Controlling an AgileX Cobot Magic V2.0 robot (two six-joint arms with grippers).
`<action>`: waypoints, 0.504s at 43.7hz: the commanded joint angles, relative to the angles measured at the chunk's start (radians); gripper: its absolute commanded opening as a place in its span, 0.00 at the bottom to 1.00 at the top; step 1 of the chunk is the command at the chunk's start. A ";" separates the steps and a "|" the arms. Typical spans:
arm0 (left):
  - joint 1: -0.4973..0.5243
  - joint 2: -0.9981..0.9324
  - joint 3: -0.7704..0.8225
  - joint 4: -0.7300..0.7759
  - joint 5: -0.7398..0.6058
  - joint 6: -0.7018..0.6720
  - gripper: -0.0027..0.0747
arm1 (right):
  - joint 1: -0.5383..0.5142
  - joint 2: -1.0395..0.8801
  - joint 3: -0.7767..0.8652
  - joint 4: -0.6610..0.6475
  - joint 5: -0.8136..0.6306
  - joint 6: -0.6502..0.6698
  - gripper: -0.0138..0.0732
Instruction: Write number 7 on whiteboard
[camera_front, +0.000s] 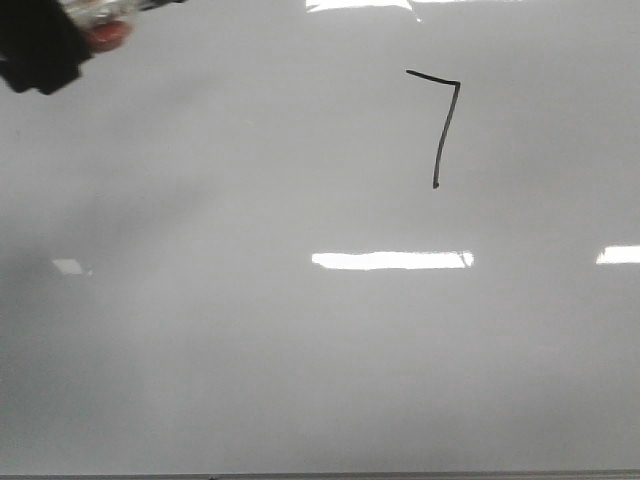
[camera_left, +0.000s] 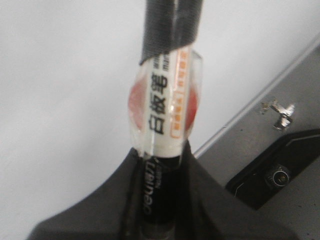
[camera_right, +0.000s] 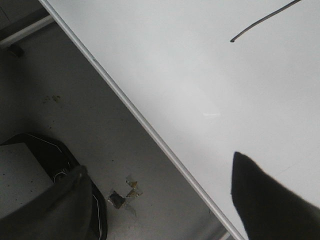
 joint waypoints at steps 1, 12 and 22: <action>0.125 -0.041 0.015 0.015 -0.063 -0.031 0.06 | -0.005 -0.006 -0.026 0.007 -0.039 0.007 0.84; 0.427 -0.033 0.200 -0.165 -0.407 -0.031 0.06 | -0.005 -0.006 -0.026 0.008 -0.039 0.007 0.84; 0.510 0.045 0.271 -0.266 -0.623 -0.031 0.06 | -0.005 -0.006 -0.026 0.009 -0.039 0.009 0.84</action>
